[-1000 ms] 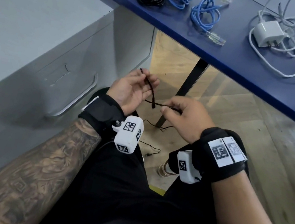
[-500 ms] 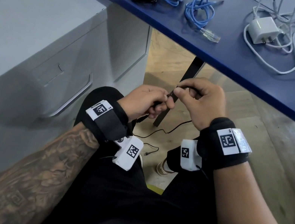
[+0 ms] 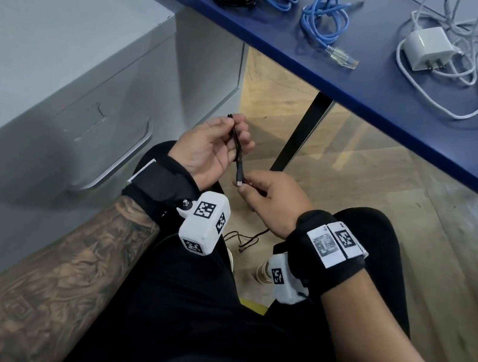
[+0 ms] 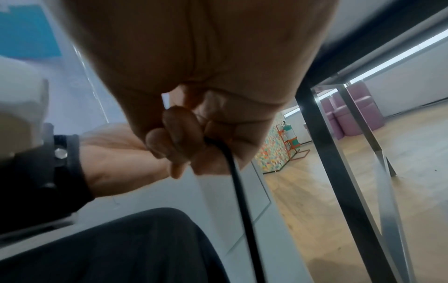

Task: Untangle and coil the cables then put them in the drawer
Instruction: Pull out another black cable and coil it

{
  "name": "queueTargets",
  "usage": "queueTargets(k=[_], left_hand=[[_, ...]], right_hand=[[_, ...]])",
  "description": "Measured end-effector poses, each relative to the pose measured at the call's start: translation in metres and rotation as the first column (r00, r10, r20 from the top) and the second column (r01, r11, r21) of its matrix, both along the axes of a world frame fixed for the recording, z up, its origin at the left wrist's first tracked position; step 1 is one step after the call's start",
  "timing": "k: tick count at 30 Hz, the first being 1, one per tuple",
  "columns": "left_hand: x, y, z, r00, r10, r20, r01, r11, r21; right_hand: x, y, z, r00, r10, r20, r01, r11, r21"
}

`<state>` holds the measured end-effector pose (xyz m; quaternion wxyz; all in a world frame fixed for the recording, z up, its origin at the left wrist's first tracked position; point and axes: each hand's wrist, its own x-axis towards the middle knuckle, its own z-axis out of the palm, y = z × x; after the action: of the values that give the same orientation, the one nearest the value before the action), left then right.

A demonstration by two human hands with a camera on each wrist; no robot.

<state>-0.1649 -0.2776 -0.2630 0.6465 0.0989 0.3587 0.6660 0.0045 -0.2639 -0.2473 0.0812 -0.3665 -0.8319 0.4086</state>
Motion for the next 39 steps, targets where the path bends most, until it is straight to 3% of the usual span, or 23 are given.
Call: queueTargets(k=[3, 5, 8, 10, 16, 19, 21, 24, 27, 29, 32, 36, 39], left_hand=[[0.005, 0.001, -0.001, 0.977, 0.012, -0.212, -0.008, 1.0, 0.02], [0.007, 0.002, 0.0, 0.935, -0.005, -0.355, 0.016, 0.999, 0.029], [0.011, -0.003, 0.001, 0.776, -0.138, -0.615, 0.173, 0.985, -0.003], [0.017, -0.006, 0.005, 0.723, -0.239, -0.649, 0.291, 0.956, -0.027], [0.024, -0.009, 0.024, 0.712, -0.407, -0.572, 0.435, 0.895, -0.096], [0.018, -0.011, 0.035, 0.803, -0.496, -0.329, 0.515, 0.856, -0.033], [0.015, -0.013, 0.042, 0.862, -0.491, -0.125, 0.503, 0.86, 0.089], [0.011, -0.012, 0.046, 0.91, -0.394, 0.127, 0.363, 0.907, 0.215], [0.004, -0.006, 0.039, 0.945, -0.207, 0.253, 0.164, 0.97, 0.181], [0.001, -0.003, 0.028, 0.986, -0.088, 0.145, 0.074, 0.992, 0.1], [0.004, 0.0, 0.011, 0.978, -0.006, -0.206, 0.012, 1.0, 0.027], [0.004, -0.002, 0.0, 0.83, -0.093, -0.55, 0.099, 0.995, -0.019], [0.01, -0.006, 0.004, 0.721, -0.197, -0.664, 0.217, 0.975, -0.053]], right_hand=[[0.003, 0.002, 0.011, 1.0, 0.014, 0.024, -0.014, 1.0, 0.012], [0.006, 0.001, 0.02, 0.999, -0.034, -0.04, 0.034, 0.999, -0.006], [0.009, 0.004, 0.034, 0.972, -0.131, -0.196, 0.129, 0.991, -0.025], [0.012, 0.009, 0.041, 0.96, -0.161, -0.229, 0.16, 0.987, -0.021], [0.022, 0.023, 0.038, 0.89, -0.288, -0.355, 0.326, 0.944, 0.053], [0.022, 0.031, 0.034, 0.806, -0.362, -0.469, 0.397, 0.917, -0.025], [0.018, 0.033, 0.031, 0.798, -0.38, -0.467, 0.4, 0.915, -0.061], [0.008, 0.023, 0.019, 0.874, -0.338, -0.348, 0.324, 0.941, -0.102], [0.005, 0.008, 0.007, 0.967, -0.184, -0.175, 0.169, 0.981, -0.099], [0.004, 0.001, 0.005, 0.99, -0.083, -0.114, 0.075, 0.995, -0.068], [0.002, -0.003, 0.013, 0.999, 0.002, -0.044, -0.002, 1.0, 0.005], [0.007, 0.001, 0.026, 0.981, -0.116, -0.158, 0.12, 0.993, 0.014], [0.011, 0.004, 0.04, 0.938, -0.205, -0.28, 0.198, 0.979, -0.052]])
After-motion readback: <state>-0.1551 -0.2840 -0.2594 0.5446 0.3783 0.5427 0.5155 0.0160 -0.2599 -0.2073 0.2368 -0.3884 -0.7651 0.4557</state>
